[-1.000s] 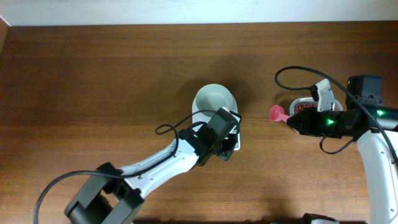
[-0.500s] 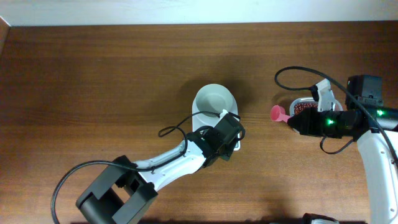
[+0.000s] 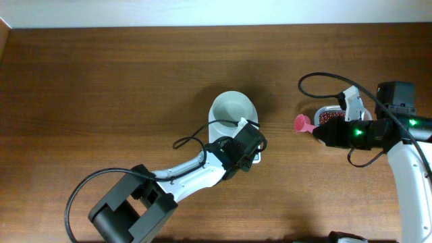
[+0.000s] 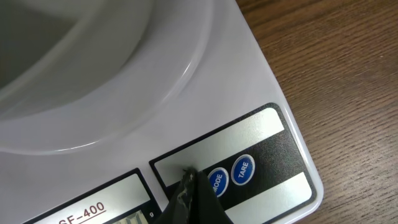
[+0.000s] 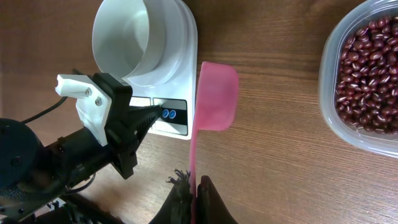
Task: Scoop item into bowl and weigh 50g on scale
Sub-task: 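Move the left gripper to the scale's button panel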
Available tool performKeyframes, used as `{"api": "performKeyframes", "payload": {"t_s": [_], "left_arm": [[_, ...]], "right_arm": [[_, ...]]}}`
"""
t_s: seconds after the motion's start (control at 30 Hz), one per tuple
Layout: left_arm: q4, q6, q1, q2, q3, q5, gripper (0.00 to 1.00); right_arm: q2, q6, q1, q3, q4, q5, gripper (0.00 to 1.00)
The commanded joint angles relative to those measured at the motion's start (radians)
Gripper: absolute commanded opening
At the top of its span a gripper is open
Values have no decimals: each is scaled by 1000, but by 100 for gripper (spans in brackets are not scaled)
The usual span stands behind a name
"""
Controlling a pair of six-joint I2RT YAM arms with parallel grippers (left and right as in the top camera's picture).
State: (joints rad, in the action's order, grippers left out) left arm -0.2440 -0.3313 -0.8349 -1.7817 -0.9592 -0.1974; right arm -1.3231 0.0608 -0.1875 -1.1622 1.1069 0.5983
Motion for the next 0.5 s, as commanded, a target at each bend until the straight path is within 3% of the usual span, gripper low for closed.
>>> {"api": "performKeyframes", "payload": {"t_s": [0.0,0.47], "left_arm": [[-23,-20,-3,-24,11,-10,0],[-29,-24,-3,-24,11,-10,0]], "right_arm": [[8,14,-5,-6,-2,-8,4],[8,14,-5,-6,-2,-8,4]]}}
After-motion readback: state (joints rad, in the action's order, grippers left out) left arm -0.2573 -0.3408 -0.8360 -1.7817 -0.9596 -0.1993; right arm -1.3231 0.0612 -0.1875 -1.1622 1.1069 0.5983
